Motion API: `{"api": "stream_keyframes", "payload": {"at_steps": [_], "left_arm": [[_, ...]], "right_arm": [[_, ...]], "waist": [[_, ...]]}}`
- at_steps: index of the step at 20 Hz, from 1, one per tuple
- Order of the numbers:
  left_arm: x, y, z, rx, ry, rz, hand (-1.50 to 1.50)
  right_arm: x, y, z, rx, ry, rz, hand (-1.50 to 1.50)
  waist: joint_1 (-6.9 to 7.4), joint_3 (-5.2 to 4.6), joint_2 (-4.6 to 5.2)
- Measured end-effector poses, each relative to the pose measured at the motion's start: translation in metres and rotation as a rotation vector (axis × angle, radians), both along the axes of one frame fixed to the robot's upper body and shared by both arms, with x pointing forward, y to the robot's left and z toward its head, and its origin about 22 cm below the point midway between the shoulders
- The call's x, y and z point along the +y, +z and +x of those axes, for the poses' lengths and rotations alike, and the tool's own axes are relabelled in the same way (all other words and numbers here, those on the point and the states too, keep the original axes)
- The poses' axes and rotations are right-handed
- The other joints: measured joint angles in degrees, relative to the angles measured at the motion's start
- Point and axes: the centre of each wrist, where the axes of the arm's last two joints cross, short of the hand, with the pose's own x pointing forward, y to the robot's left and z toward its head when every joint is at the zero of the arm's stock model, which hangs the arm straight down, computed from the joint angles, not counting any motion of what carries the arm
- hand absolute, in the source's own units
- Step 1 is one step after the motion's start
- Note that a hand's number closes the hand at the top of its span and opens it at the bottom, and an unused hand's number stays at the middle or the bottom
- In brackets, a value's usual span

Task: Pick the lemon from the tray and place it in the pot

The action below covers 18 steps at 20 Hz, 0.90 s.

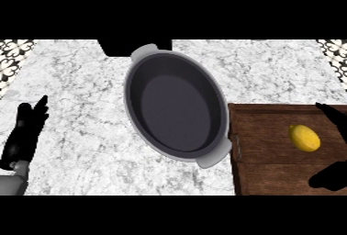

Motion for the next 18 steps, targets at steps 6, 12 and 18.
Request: {"api": "stream_keyframes", "payload": {"at_steps": [6, 12, 18], "left_arm": [[-0.002, -0.001, 0.0, 0.001, 0.003, -0.006, 0.0], [-0.008, 0.001, 0.006, 0.004, -0.002, -0.009, 0.0], [0.001, 0.001, 0.002, 0.002, -0.008, 0.0, 0.0]], "right_arm": [[-0.012, -0.022, 0.009, 0.032, -0.015, -0.005, -1.5], [-0.01, -0.042, 0.02, 0.018, -0.005, -0.01, -1.5], [-0.012, -0.055, 0.032, 0.035, -0.015, -0.043, -1.5]], "waist": [[-0.08, 0.01, 0.0], [-0.09, 0.01, 0.0], [-0.03, 0.0, 0.0]]}}
